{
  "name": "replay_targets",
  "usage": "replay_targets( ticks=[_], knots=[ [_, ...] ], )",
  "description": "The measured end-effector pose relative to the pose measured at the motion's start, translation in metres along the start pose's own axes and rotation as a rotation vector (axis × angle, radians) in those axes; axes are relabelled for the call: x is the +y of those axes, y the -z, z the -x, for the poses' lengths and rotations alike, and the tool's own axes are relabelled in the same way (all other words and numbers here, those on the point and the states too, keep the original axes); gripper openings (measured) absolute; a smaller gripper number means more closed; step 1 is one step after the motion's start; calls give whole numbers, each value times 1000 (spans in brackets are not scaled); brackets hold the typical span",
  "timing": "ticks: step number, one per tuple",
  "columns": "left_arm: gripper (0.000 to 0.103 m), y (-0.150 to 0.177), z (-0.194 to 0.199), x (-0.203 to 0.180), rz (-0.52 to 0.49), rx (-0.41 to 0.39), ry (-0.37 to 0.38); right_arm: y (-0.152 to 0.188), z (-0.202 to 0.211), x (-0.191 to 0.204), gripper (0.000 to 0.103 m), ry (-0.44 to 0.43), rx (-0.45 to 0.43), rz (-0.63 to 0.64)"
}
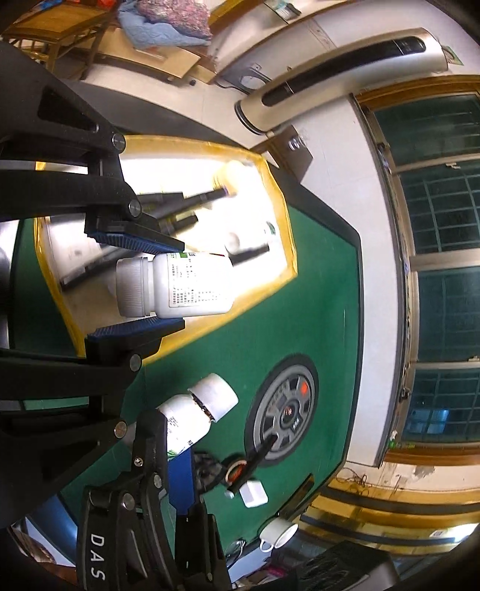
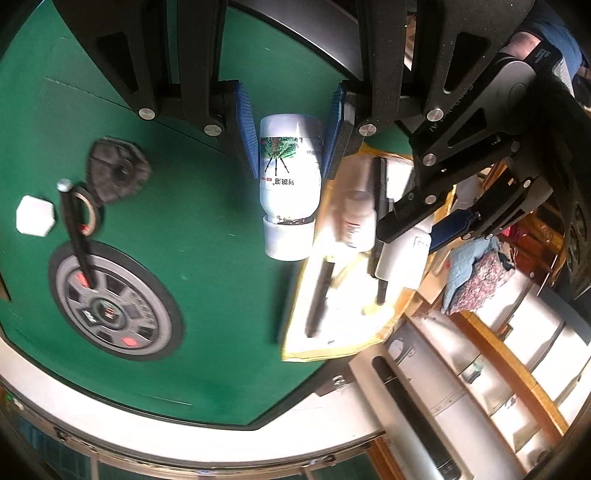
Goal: Organize rigid objects
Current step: 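Carry the white pill bottle and green-labelled bottle over the tray with both tools, then lower both bottles into the tray and open both tools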
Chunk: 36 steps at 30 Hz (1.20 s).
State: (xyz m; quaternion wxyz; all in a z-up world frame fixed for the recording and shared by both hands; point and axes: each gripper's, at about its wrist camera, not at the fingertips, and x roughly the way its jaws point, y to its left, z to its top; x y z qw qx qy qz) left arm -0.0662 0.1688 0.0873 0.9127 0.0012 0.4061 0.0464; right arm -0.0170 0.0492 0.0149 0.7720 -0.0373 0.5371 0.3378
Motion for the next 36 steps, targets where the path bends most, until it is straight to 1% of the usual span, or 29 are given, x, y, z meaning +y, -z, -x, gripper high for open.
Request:
replay_targets(
  ticks=[5,12,25,36],
  knots=[
    [31,5,-2,22,16,10,-27,-10,-14,23,31,-20,8,35],
    [31,9,-11,40,27,28,-37,-20,-29,42,31,-30,27,56],
    [31,15,-27,63,38,66,-44,-25,-49,57,31,-34,68,68],
    [31,22,-40,70,21,90,-53,-23,-63,65,31,-28,104,75]
  ],
)
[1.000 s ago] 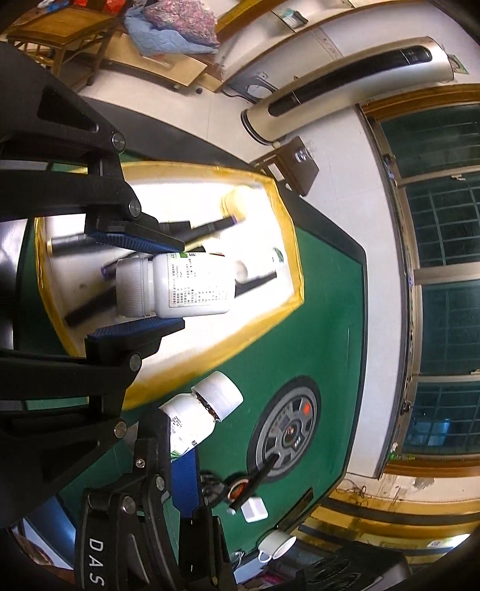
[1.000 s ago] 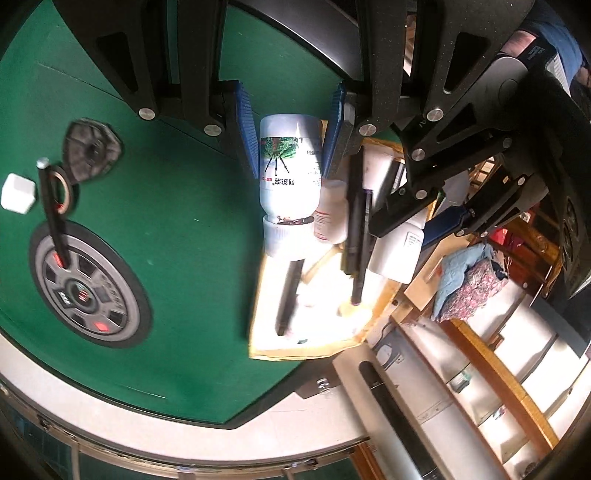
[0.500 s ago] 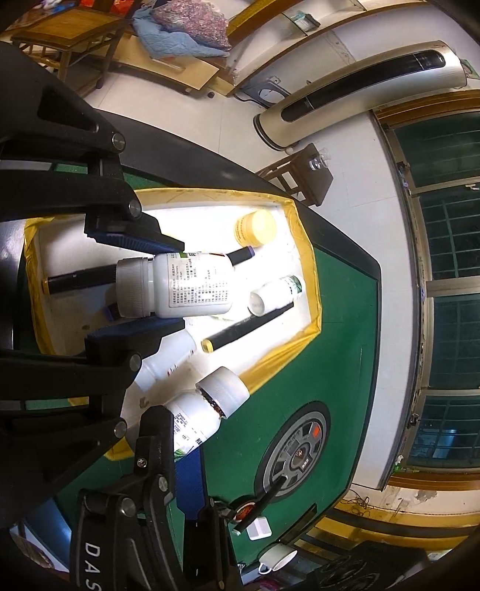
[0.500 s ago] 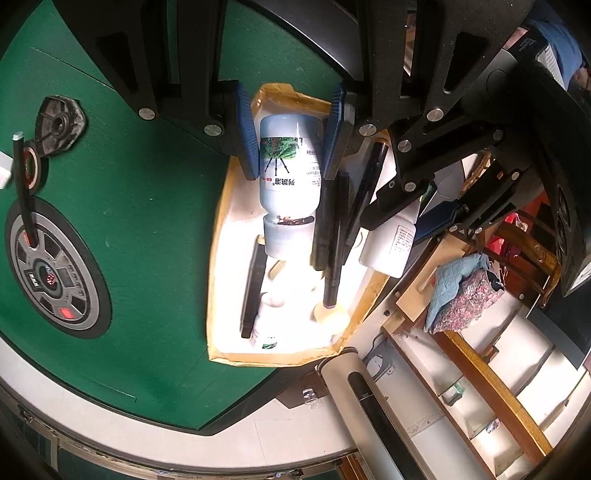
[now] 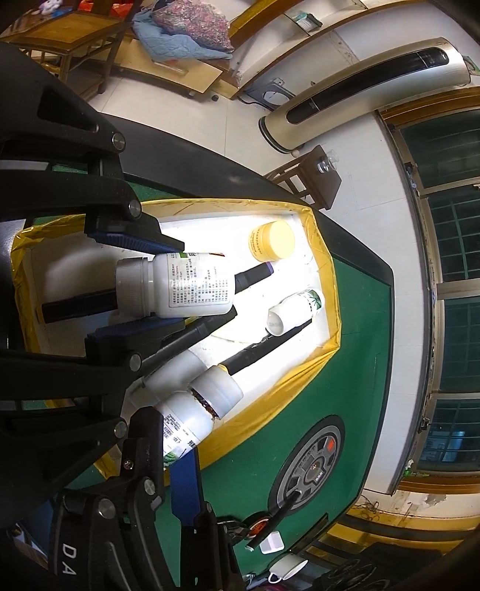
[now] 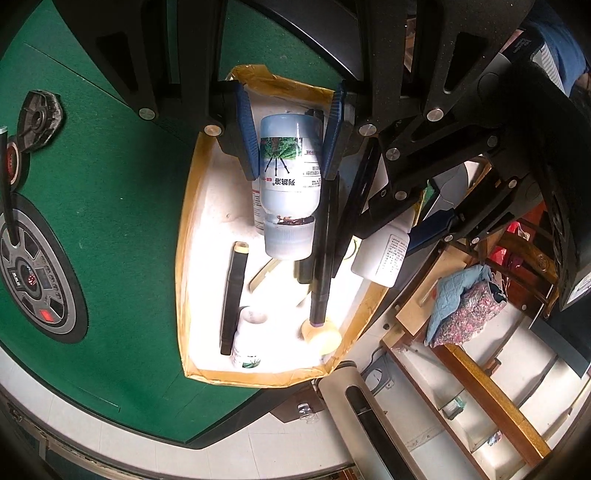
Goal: Organize rigid objects
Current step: 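Lower both bottles into the tray and open both tools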
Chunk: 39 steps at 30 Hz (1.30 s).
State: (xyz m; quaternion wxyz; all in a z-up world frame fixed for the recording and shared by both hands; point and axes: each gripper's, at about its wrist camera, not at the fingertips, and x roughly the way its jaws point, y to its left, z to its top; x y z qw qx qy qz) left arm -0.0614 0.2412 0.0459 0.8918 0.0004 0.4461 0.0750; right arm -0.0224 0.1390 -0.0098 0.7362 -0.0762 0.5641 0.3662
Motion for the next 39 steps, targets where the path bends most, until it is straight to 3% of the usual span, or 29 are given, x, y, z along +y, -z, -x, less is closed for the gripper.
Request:
replay_targets(
  ticks=[39],
  knots=[
    [32,-3,-29,10,36,73,0,-4,-4,5,31,76,6,13]
  ],
)
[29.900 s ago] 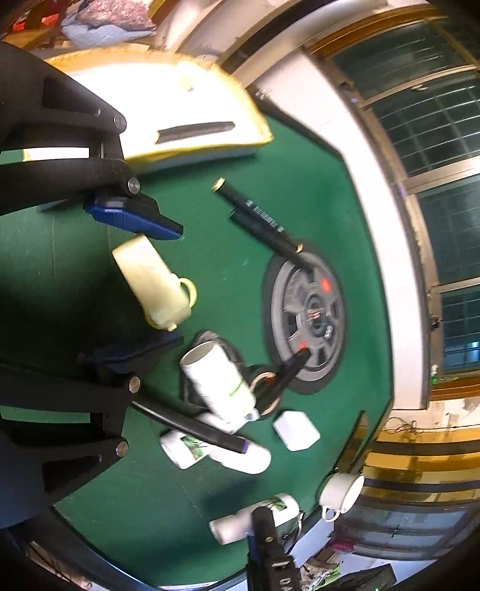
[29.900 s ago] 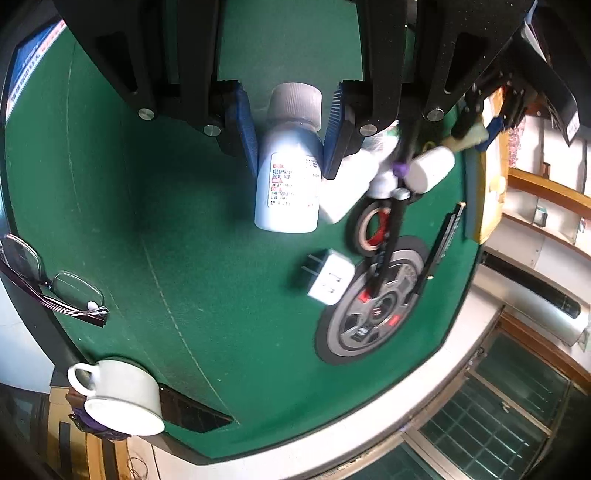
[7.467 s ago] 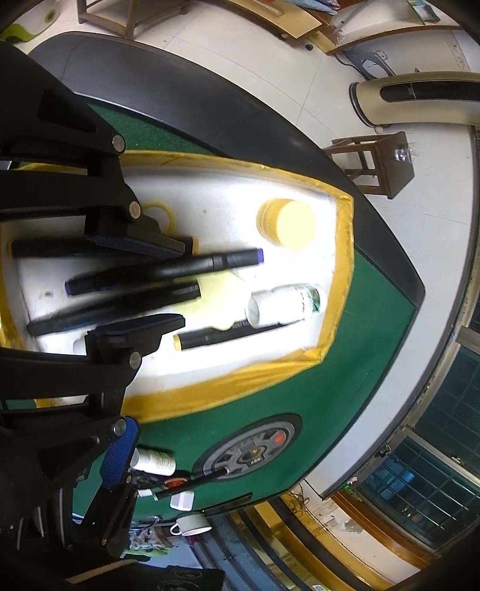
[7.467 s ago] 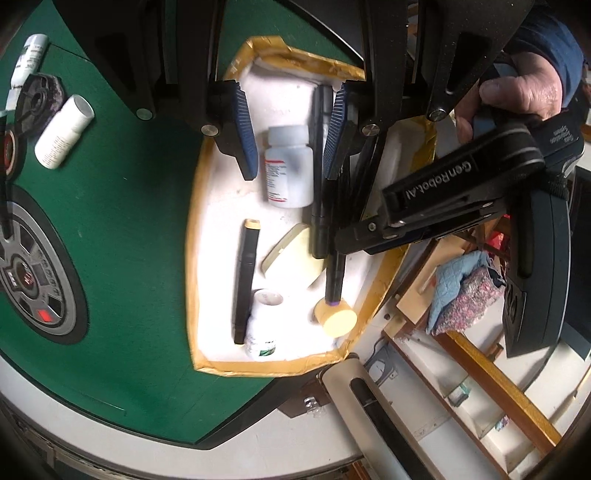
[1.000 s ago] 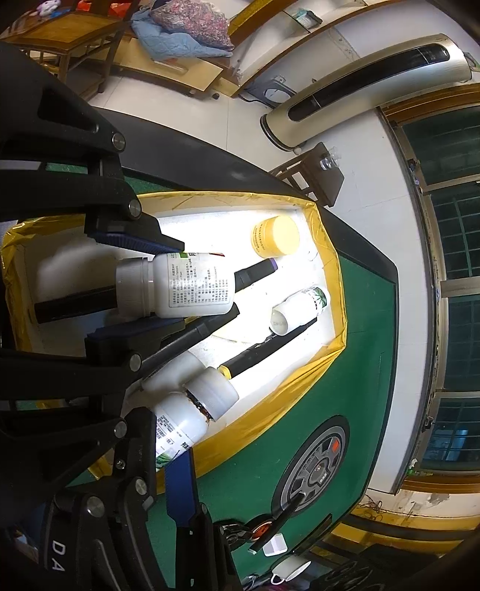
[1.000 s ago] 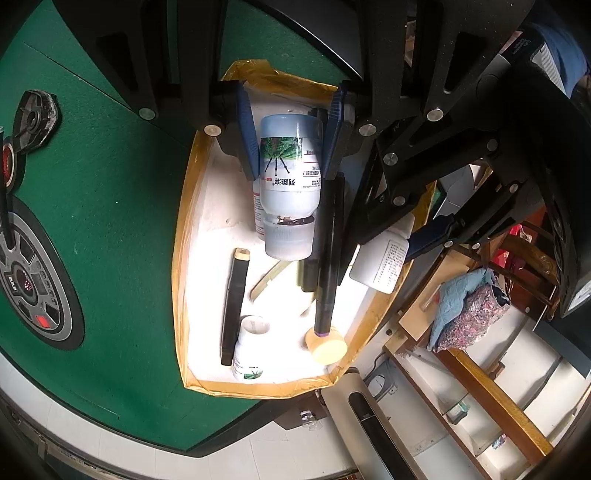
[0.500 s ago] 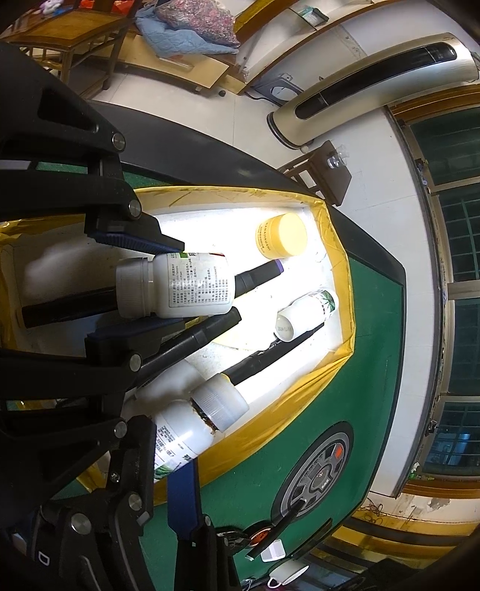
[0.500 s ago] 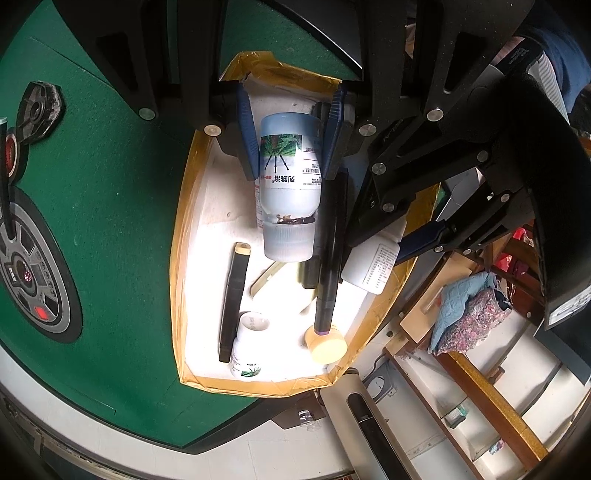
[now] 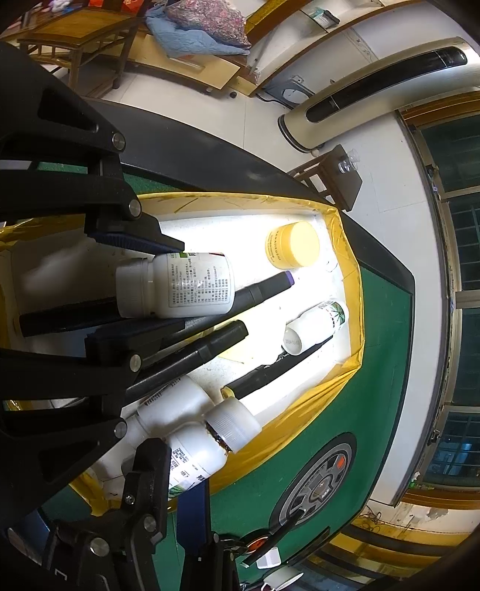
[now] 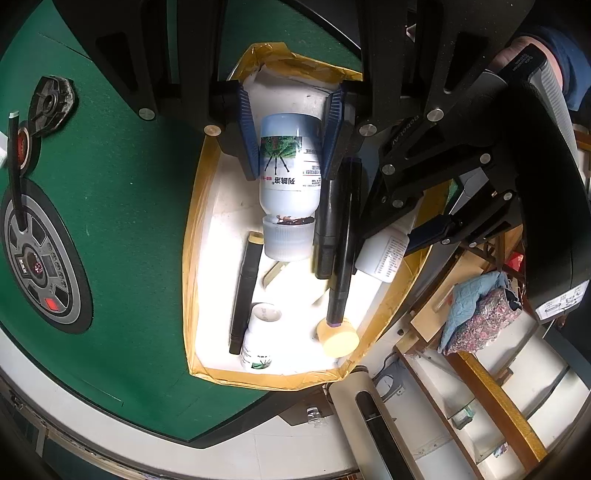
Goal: Organize rigid objects
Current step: 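Lower both bottles into the tray and open both tools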
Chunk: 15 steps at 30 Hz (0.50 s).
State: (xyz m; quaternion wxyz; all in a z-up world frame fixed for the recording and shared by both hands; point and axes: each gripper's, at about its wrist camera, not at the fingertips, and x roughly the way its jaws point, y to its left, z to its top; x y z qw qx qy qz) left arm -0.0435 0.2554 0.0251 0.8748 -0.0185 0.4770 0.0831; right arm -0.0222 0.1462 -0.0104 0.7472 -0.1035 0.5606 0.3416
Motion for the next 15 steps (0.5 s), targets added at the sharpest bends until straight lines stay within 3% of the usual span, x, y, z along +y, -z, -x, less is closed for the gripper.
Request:
replay_targets(
  ticks=[15],
  knots=[
    [32,4,13,-6,-3,-11,-19,7,3,-9,32,-14,3,-44]
  ],
)
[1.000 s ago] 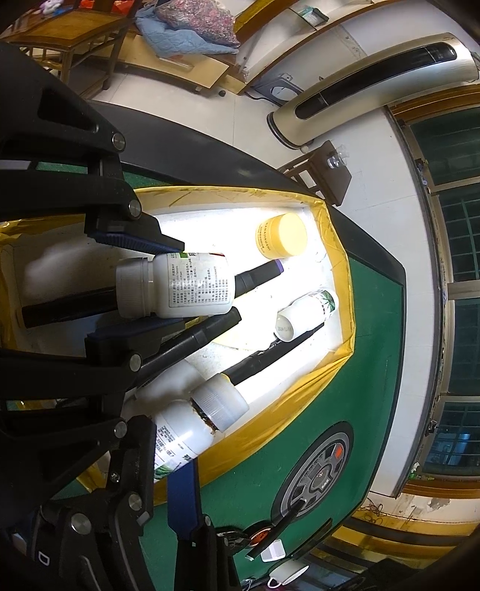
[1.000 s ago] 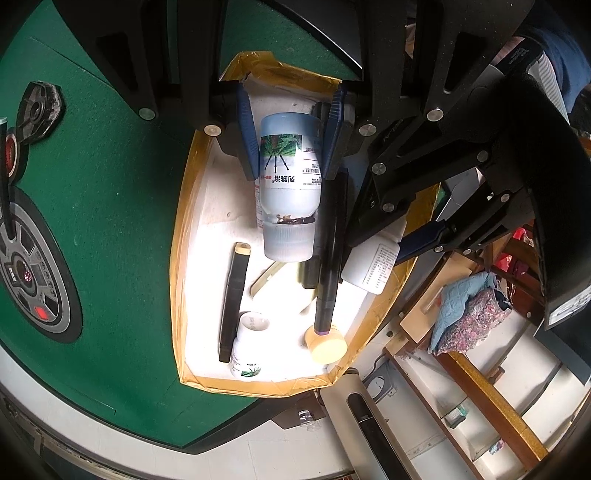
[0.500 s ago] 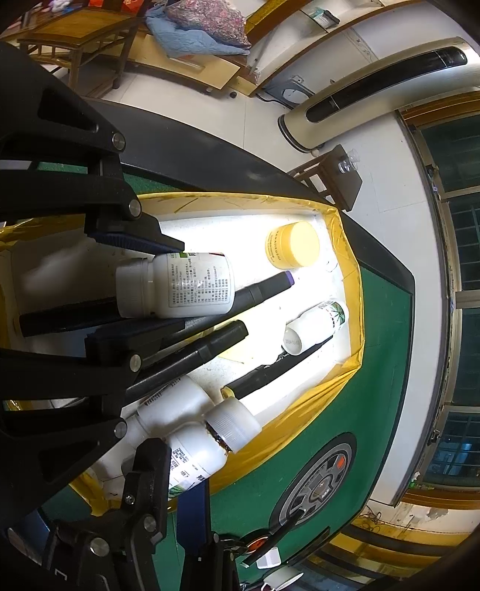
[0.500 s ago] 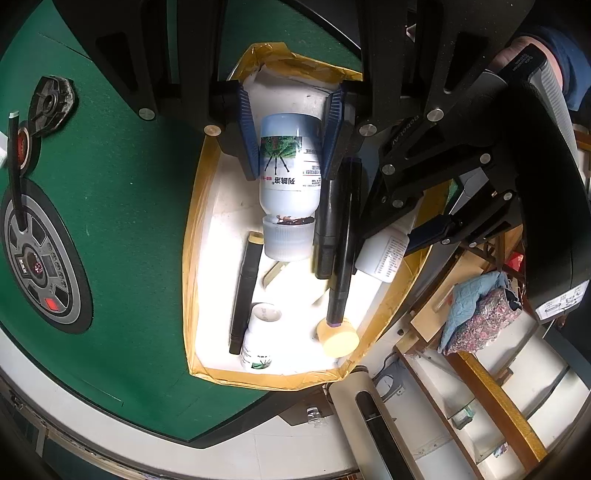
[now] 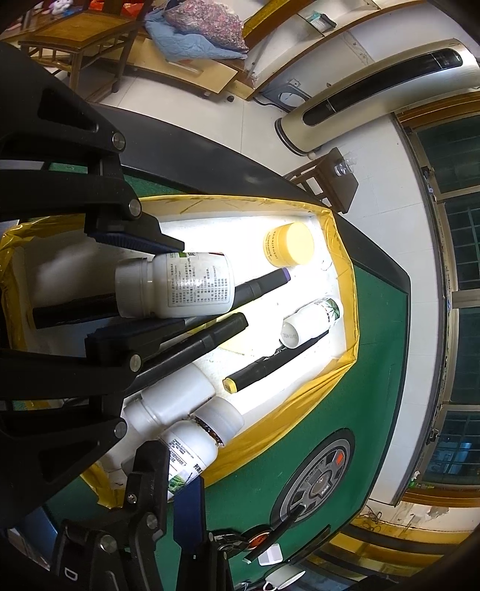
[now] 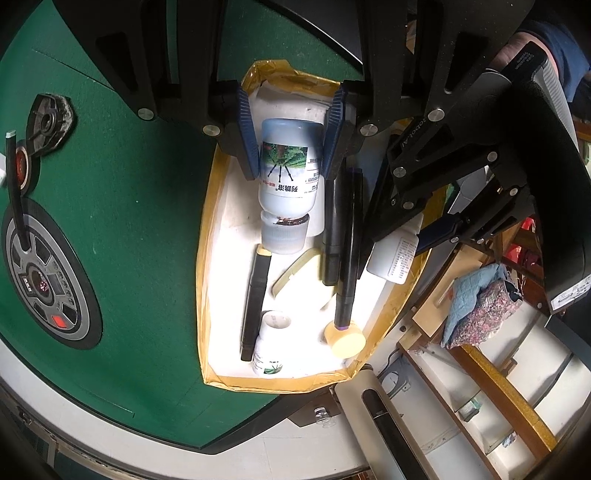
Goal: Organize rigid objects
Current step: 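Lower both bottles into the tray and open both tools, then move both tools back over the table toward the remaining objects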
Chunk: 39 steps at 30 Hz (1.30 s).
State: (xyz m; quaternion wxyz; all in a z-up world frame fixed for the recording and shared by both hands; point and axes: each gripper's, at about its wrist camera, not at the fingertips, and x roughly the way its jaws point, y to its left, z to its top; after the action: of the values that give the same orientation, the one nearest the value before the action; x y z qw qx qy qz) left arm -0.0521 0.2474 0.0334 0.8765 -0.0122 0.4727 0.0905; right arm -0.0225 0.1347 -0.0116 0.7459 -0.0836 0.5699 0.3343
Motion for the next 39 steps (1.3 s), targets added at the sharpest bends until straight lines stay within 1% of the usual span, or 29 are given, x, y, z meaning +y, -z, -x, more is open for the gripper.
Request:
replay_targets(
  ticks=[9,10,11,12,13,14,17,23,31,35,39],
  knots=[
    [32,2,9,2,7,-13,-23,10,-10,3,32,-8,38,4],
    [32,3,9,3,7,-15,-25,10,-10,4,34,-8,37,3],
    [35,3,10,4,8,-18,-28,10,-9,4,36,-9,35,5],
    [40,3,11,4,11,-23,-33,10,-8,5,42,-9,32,8],
    [43,3,13,4,12,-31,-34,10,-7,7,47,-6,25,11],
    [45,3,14,4,12,-36,-36,11,-6,8,48,-3,20,15],
    [45,2,17,3,10,-46,-38,12,-3,10,51,2,12,20],
    [45,1,19,1,8,-56,-41,14,0,7,51,-2,4,11],
    [45,0,26,-5,3,-72,-51,17,12,-1,51,-6,-29,-9],
    [45,-1,31,-7,17,-85,-46,19,20,-7,51,-8,-44,-18],
    [45,-5,37,-11,42,-98,-31,24,32,-15,51,-16,-80,-30]
  ],
)
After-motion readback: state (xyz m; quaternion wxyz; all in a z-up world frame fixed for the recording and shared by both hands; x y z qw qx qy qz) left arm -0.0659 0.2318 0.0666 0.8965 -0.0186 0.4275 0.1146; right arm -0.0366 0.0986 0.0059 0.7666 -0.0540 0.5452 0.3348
